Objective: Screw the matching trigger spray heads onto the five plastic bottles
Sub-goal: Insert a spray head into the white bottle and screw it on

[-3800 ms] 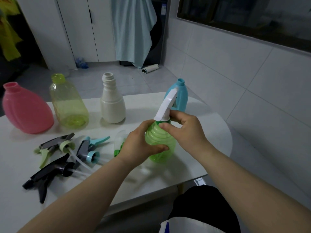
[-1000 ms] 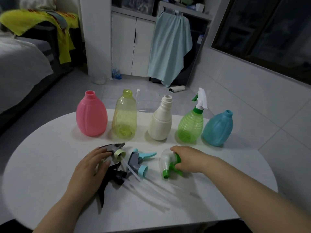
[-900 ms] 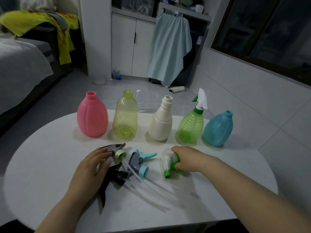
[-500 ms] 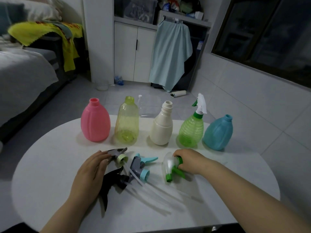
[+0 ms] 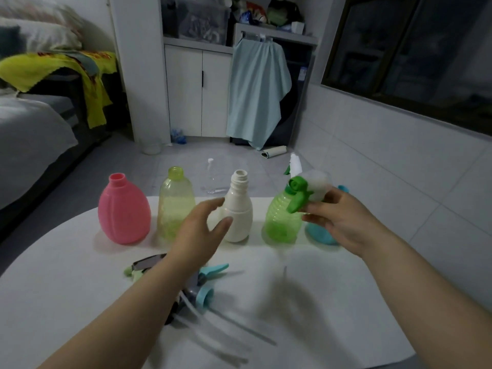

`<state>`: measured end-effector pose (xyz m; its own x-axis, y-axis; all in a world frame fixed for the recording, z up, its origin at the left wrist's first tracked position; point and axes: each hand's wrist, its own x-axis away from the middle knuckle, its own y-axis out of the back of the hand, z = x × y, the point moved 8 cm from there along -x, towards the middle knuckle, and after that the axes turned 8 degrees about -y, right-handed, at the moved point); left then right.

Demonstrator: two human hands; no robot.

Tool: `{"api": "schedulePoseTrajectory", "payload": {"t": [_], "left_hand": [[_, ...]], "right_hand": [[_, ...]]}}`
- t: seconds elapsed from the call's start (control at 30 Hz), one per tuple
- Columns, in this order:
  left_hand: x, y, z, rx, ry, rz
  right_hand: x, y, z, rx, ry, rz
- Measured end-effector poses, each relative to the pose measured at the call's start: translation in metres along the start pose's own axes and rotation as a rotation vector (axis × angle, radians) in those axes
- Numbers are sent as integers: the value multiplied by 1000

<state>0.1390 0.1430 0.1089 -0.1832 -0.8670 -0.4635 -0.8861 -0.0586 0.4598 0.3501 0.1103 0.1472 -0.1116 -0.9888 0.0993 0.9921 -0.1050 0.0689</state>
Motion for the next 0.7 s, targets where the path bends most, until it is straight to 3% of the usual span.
{"api": "schedulePoseTrajectory", "payload": {"t": [0.2, 0.43, 0.57, 0.7], "left_hand": [[-60, -30, 17, 19, 152, -28], [-81, -43, 14, 31, 140, -99], [-69, -51, -7, 121, 49, -10], [-41, -52, -38, 283, -82, 137]], "right_hand": [[0, 20, 2, -296, 42, -3], [2, 56, 7, -217, 99, -111], [6, 66, 11, -149, 101, -170], [10, 66, 26, -245, 139, -147]]}}
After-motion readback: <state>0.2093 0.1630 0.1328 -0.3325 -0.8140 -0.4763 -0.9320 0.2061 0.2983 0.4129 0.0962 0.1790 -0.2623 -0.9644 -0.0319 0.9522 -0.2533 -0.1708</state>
